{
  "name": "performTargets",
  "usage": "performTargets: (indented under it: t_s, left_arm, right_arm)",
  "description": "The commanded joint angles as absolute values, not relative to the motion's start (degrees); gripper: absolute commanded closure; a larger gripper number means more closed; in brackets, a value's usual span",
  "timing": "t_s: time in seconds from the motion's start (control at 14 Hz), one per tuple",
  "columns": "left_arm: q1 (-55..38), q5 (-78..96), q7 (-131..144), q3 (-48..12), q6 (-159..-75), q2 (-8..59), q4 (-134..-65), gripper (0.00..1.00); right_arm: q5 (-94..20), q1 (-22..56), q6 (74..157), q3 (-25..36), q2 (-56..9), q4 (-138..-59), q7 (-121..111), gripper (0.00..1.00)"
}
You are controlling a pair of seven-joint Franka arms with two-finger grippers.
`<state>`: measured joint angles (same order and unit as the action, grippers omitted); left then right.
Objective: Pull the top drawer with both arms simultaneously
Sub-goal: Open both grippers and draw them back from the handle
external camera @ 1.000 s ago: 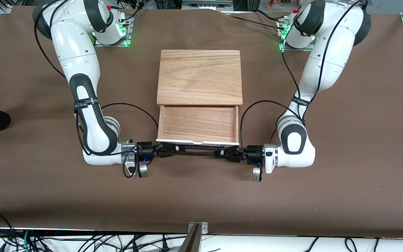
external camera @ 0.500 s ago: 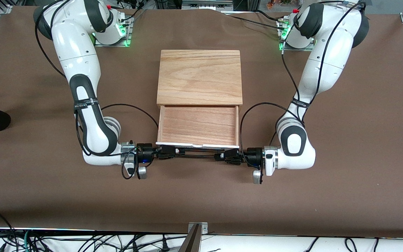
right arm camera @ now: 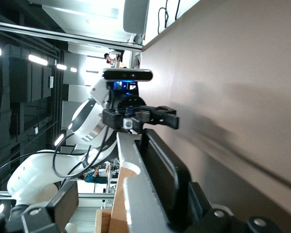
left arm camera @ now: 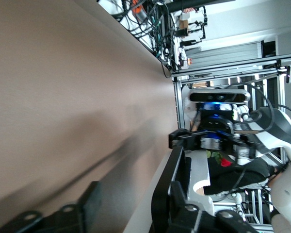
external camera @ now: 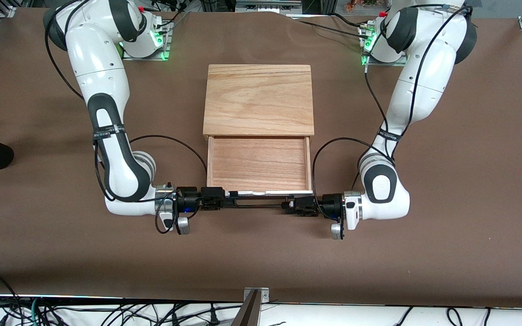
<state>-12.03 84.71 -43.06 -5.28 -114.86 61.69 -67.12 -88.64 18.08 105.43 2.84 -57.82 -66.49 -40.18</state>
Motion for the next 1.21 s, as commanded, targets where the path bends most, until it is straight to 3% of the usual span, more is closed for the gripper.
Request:
performTargets:
  t_s: [0.0, 0.43, 0.71, 0.93, 1.14]
  left_arm:
    - [-12.4, 84.8, -41.4, -4.8, -115.6, 62.8, -65.0, 0.0]
    - [-10.9, 83.5, -32.9, -4.7, -113.9, 57.1, -65.7, 0.0]
    - [-5.5, 70.9, -30.4, -3.9, -104.9, 51.3, -65.7, 0.0]
    - [-5.4, 67.4, -30.4, 4.4, -96.5, 47.8, -65.3, 0.0]
    - [-5.4, 55.8, -30.8, 7.3, -94.0, 43.7, -65.3, 0.0]
  right_arm:
    - [-84.4, 17.4, 104.4, 2.5, -56.0, -66.2, -39.2, 0.0]
    - [-67.4, 17.0, 103.7, 4.6, -51.0, -66.3, -33.6, 0.0]
    - [-44.3, 17.1, 101.7, 4.7, -44.6, -66.3, -23.1, 0.0]
    - [-23.4, 17.8, 97.6, 4.6, -40.3, -66.3, -20.3, 0.0]
    - [-7.8, 17.8, 89.9, 4.5, -37.4, -66.3, -20.5, 0.0]
